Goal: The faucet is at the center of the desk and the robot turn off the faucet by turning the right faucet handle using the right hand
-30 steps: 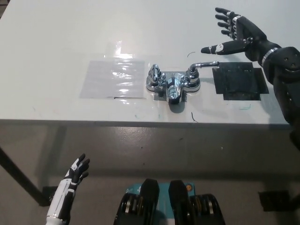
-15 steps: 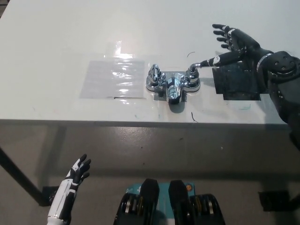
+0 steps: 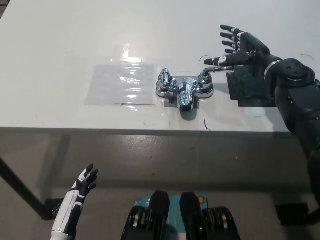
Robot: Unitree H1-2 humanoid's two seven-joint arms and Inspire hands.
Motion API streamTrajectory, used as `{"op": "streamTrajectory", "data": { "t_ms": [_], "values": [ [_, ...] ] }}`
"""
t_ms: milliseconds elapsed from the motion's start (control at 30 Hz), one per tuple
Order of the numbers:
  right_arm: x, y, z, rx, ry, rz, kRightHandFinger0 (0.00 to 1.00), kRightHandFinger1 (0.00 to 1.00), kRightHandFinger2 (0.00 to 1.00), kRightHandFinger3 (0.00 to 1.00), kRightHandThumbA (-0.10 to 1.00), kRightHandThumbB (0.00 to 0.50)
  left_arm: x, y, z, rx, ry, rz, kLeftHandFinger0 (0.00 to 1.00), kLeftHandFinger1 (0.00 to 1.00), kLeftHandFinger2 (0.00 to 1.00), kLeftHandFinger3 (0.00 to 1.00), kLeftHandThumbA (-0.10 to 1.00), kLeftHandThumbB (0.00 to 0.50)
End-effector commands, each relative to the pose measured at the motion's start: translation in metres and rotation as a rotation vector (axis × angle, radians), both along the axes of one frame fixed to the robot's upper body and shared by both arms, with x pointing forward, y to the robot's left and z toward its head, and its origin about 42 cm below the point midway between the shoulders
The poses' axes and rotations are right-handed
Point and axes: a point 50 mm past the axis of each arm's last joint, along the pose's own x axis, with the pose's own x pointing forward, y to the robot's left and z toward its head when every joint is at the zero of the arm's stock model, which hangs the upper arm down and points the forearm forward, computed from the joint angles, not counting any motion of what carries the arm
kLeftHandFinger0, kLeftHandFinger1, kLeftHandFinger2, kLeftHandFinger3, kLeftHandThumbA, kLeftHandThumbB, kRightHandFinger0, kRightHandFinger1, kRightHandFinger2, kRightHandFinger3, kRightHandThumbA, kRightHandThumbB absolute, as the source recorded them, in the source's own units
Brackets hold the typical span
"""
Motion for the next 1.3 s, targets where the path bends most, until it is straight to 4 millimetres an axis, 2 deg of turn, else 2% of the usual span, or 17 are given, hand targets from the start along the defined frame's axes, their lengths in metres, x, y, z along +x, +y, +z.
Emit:
{"op": "streamTrajectory", "data": {
  "t_ms": [0, 33, 233, 500, 700, 833, 933, 1133, 1267],
  "values": [
    [0.008, 0.014, 0.038, 0.188, -0.059, 0.046, 1.00, 1.00, 1.00, 1.00, 1.00, 0.410, 0.001, 0.001, 0.010, 0.019, -0.062, -0.027, 1.00, 1.00, 1.00, 1.00, 0.99, 0.390],
    [0.007, 0.016, 0.035, 0.234, -0.052, 0.058, 1.00, 1.00, 1.00, 1.00, 1.00, 0.425, 0.001, 0.001, 0.011, 0.019, -0.059, -0.027, 1.00, 1.00, 1.00, 1.00, 0.98, 0.389],
    [0.006, 0.017, 0.029, 0.285, -0.039, 0.057, 1.00, 1.00, 1.00, 1.00, 1.00, 0.427, 0.003, 0.001, 0.012, 0.015, -0.063, -0.035, 1.00, 1.00, 1.00, 1.00, 0.97, 0.387],
    [0.004, 0.011, 0.015, 0.204, 0.001, 0.042, 1.00, 1.00, 1.00, 1.00, 1.00, 0.430, 0.004, 0.002, 0.015, 0.029, -0.068, -0.040, 1.00, 1.00, 1.00, 1.00, 0.93, 0.356],
    [0.002, 0.001, 0.004, 0.142, 0.020, 0.016, 1.00, 1.00, 1.00, 1.00, 1.00, 0.404, 0.006, 0.001, 0.015, 0.030, -0.075, -0.048, 1.00, 1.00, 1.00, 1.00, 0.90, 0.356],
    [0.003, -0.005, 0.007, 0.104, 0.024, 0.010, 1.00, 1.00, 1.00, 1.00, 1.00, 0.427, 0.006, 0.002, 0.015, 0.026, -0.071, -0.042, 1.00, 1.00, 1.00, 1.00, 0.90, 0.362],
    [0.006, -0.013, 0.021, 0.088, 0.004, 0.008, 1.00, 1.00, 1.00, 1.00, 1.00, 0.422, 0.006, 0.002, 0.016, 0.034, -0.070, -0.045, 1.00, 1.00, 1.00, 1.00, 0.91, 0.357],
    [0.008, -0.022, 0.029, 0.064, -0.004, 0.005, 1.00, 1.00, 1.00, 1.00, 1.00, 0.450, 0.005, 0.002, 0.015, 0.033, -0.066, -0.052, 1.00, 1.00, 1.00, 1.00, 0.91, 0.356],
    [0.007, -0.020, 0.027, 0.068, -0.005, 0.007, 1.00, 1.00, 1.00, 1.00, 1.00, 0.417, 0.005, 0.001, 0.015, 0.031, -0.066, -0.050, 1.00, 1.00, 1.00, 1.00, 0.91, 0.354]
  ]
}}
